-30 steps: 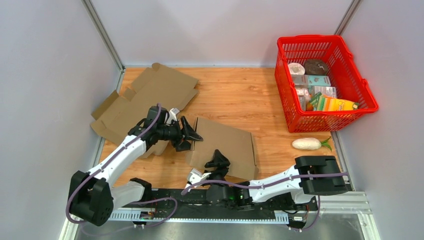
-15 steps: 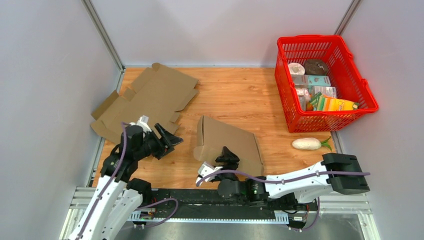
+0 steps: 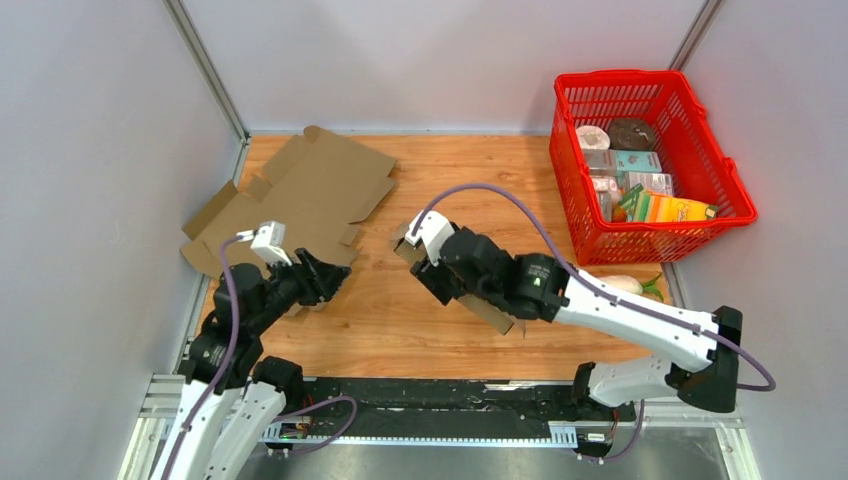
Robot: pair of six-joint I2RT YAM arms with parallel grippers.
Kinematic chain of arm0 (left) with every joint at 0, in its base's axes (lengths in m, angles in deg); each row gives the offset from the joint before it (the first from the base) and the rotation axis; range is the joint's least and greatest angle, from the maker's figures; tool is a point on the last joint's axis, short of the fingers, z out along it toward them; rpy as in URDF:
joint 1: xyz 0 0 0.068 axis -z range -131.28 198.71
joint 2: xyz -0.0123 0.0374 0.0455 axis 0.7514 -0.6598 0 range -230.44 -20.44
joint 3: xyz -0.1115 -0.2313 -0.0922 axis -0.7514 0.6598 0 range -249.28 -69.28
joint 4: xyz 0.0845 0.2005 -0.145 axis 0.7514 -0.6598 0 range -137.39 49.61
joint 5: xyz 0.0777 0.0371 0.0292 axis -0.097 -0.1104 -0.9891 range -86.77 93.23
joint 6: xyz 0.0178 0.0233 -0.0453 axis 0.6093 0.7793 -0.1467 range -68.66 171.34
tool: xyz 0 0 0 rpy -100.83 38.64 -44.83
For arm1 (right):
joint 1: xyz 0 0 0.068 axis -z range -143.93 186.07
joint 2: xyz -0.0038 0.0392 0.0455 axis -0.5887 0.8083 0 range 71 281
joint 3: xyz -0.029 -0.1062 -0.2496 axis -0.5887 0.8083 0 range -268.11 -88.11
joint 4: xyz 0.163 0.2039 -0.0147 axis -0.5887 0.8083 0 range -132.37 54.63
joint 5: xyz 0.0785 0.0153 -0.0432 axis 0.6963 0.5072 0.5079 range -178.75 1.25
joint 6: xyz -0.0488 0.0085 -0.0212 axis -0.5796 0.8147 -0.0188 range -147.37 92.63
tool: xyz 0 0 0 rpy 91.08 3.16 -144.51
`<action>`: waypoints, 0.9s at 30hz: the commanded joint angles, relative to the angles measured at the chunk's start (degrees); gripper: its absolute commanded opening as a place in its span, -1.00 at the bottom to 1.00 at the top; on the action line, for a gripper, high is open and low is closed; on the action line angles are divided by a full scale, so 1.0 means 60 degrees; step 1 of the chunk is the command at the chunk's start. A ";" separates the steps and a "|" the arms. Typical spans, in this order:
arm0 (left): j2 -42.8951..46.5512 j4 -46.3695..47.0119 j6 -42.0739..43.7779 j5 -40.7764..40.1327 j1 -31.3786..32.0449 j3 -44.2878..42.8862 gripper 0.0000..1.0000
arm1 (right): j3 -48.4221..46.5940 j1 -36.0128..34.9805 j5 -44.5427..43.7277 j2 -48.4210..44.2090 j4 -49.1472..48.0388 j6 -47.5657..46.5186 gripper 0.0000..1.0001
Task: Fold the paper box
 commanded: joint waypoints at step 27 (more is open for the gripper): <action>-0.4649 0.3351 0.4146 0.1551 0.2261 -0.0579 0.22 | -0.0963 0.2801 0.6281 0.1921 0.2440 0.0611 -0.43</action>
